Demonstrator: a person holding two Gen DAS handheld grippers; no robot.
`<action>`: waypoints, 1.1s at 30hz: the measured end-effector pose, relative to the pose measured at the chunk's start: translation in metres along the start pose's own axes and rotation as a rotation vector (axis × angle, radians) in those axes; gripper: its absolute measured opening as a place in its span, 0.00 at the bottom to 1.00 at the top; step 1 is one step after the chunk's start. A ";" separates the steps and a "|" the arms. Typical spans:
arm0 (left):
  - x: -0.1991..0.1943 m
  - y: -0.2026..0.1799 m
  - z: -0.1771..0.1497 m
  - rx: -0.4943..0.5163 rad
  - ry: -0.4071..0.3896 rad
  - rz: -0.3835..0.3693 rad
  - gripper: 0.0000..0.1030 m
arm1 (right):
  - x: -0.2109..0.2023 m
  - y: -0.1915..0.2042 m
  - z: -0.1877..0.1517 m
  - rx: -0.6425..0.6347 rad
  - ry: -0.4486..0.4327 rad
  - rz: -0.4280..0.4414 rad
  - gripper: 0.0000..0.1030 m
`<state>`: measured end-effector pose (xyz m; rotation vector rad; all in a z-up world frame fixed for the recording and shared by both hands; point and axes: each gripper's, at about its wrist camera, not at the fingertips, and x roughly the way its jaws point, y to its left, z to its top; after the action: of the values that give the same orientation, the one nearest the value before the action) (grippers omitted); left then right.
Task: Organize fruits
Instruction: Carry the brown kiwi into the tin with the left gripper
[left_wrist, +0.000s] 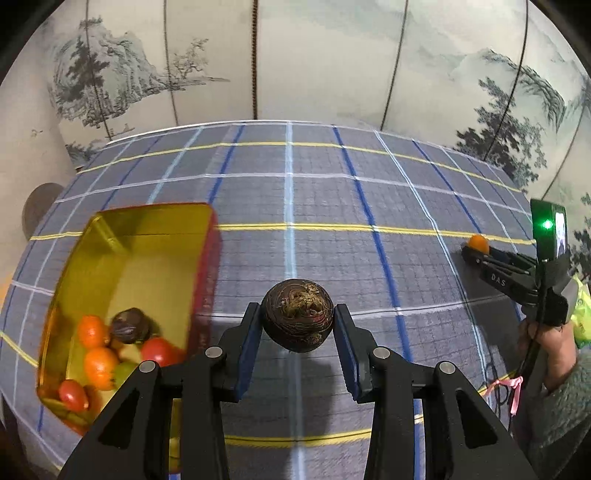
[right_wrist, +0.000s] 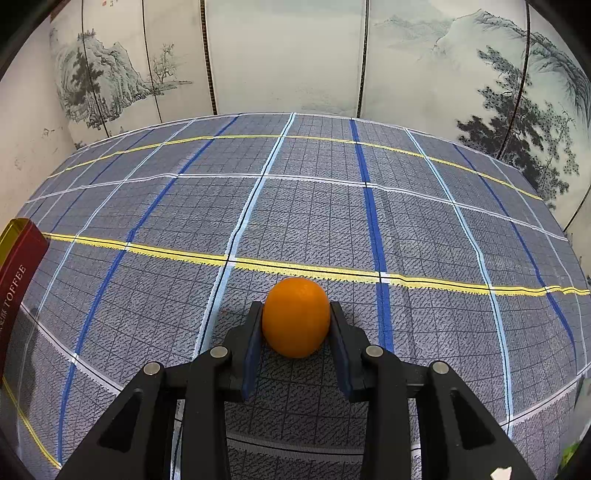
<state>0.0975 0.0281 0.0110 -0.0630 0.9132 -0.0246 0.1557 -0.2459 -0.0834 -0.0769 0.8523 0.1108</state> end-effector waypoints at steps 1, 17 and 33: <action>-0.003 0.006 0.000 -0.007 -0.002 0.007 0.39 | 0.000 0.000 0.000 0.000 0.000 0.000 0.31; -0.022 0.116 -0.003 -0.153 -0.010 0.157 0.39 | 0.000 0.000 0.000 0.000 0.000 0.000 0.31; -0.009 0.168 -0.026 -0.201 0.041 0.178 0.39 | 0.000 -0.001 0.001 -0.002 0.001 -0.003 0.31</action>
<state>0.0703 0.1947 -0.0083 -0.1683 0.9571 0.2323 0.1563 -0.2467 -0.0832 -0.0796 0.8528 0.1089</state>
